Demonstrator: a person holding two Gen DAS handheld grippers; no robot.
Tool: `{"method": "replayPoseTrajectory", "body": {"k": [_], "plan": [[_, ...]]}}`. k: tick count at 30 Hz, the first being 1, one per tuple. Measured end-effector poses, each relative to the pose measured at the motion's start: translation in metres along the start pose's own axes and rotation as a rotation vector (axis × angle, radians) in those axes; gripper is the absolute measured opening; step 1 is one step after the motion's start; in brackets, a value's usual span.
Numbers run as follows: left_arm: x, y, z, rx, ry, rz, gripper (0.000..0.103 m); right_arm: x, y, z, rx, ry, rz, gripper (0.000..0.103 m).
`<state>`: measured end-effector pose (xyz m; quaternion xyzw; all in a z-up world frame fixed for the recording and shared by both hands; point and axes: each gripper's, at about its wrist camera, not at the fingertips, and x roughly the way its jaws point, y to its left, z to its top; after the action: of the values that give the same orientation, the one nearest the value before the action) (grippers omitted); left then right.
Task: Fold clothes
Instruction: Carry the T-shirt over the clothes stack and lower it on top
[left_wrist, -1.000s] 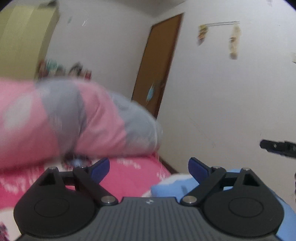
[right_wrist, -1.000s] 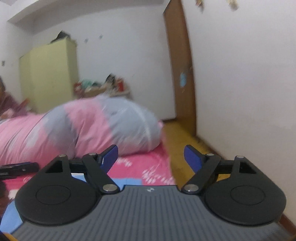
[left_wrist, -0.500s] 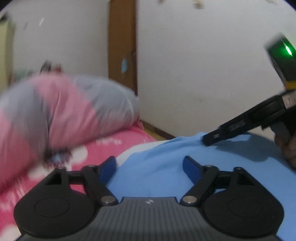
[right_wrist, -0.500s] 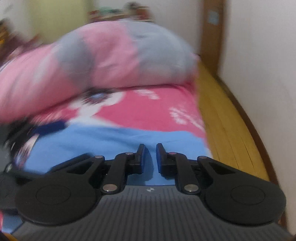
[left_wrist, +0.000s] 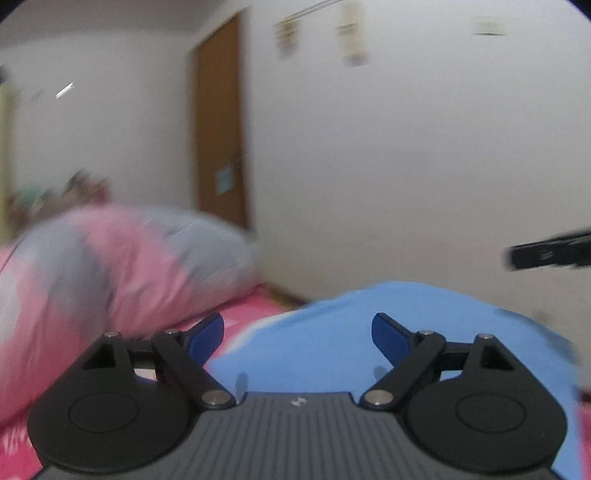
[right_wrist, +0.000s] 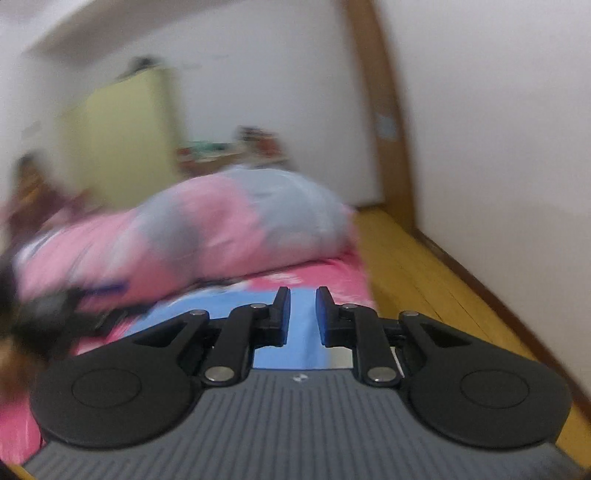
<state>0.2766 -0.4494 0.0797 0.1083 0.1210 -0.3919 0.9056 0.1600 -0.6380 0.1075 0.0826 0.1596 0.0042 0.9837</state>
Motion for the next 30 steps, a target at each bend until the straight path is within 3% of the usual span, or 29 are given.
{"method": "replayPoseTrajectory", "body": {"k": [2, 4, 5, 8, 11, 14, 16, 20, 23, 28, 30], "plan": [[-0.020, -0.025, -0.006, 0.103, -0.031, 0.001, 0.088, -0.021, 0.011, -0.027, -0.085, -0.043, 0.086, 0.014], [-0.025, -0.046, -0.015, 0.199, 0.011, 0.062, 0.088, -0.035, 0.007, -0.055, -0.096, -0.082, 0.154, 0.014], [-0.026, -0.049, -0.018, 0.199, 0.029, 0.063, 0.088, -0.035, 0.000, -0.064, -0.072, -0.073, 0.148, 0.013], [-0.034, -0.052, -0.021, 0.166, 0.044, 0.062, 0.085, -0.022, -0.022, -0.082, 0.012, 0.020, -0.045, 0.014], [-0.051, -0.047, -0.019, 0.124, -0.010, 0.032, 0.085, -0.031, -0.036, -0.079, 0.104, -0.020, -0.197, 0.014], [-0.067, -0.046, -0.023, 0.104, -0.043, -0.056, 0.086, -0.052, -0.025, -0.065, 0.086, -0.156, -0.130, 0.015], [-0.069, -0.049, -0.031, 0.100, -0.019, -0.132, 0.087, -0.050, -0.011, -0.056, 0.038, -0.162, -0.065, 0.015], [-0.058, -0.051, -0.055, 0.031, 0.048, -0.172, 0.086, -0.046, 0.016, -0.039, -0.060, -0.169, 0.066, 0.015], [-0.055, -0.048, -0.064, -0.020, 0.051, -0.191, 0.086, -0.037, 0.028, -0.041, -0.138, -0.136, 0.134, 0.015], [-0.053, -0.046, -0.069, -0.076, 0.045, -0.231, 0.088, 0.011, 0.034, 0.003, -0.167, 0.039, 0.029, 0.015], [-0.055, -0.046, -0.072, -0.099, 0.044, -0.240, 0.089, 0.041, 0.042, 0.018, -0.161, 0.123, 0.065, 0.015]]}}
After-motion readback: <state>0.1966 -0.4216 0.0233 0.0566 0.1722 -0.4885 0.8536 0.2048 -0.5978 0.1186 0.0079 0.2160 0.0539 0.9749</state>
